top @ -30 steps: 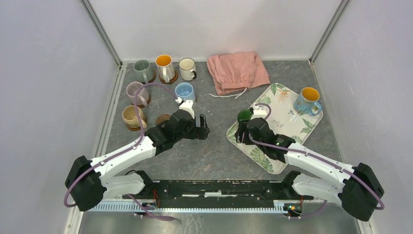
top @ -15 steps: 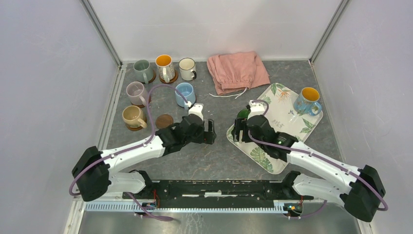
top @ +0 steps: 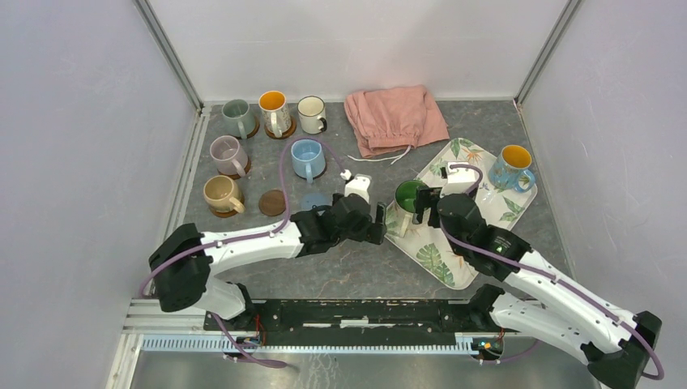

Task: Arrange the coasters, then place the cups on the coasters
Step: Pick up the cup from the tray, then place the cup on the coaster.

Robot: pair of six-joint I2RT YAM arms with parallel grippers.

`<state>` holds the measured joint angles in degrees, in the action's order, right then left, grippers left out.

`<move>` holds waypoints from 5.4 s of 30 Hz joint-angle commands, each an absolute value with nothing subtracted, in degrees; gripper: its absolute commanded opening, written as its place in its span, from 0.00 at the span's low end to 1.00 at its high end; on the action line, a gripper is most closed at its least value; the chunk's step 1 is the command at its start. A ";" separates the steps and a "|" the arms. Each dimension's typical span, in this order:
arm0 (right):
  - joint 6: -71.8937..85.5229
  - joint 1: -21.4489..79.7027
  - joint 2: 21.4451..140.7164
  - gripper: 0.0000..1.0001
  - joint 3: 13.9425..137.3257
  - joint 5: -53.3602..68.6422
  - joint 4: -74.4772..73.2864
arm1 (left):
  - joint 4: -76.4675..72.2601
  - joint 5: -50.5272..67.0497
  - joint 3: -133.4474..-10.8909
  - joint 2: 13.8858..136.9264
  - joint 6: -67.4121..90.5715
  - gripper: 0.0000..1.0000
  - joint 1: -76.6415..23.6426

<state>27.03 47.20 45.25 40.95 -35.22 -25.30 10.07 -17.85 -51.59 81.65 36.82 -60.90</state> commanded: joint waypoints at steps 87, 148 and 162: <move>15.29 47.19 39.47 0.98 49.31 -45.69 -26.41 | -3.59 -27.20 -64.56 95.64 24.99 0.02 -68.78; 14.59 47.17 42.80 0.98 47.37 -40.89 -20.79 | 25.04 -66.72 -47.59 67.23 52.54 0.02 -65.86; 13.71 47.14 43.34 0.98 47.30 -38.56 -20.85 | 16.37 -63.90 -39.74 57.83 44.87 0.02 -49.01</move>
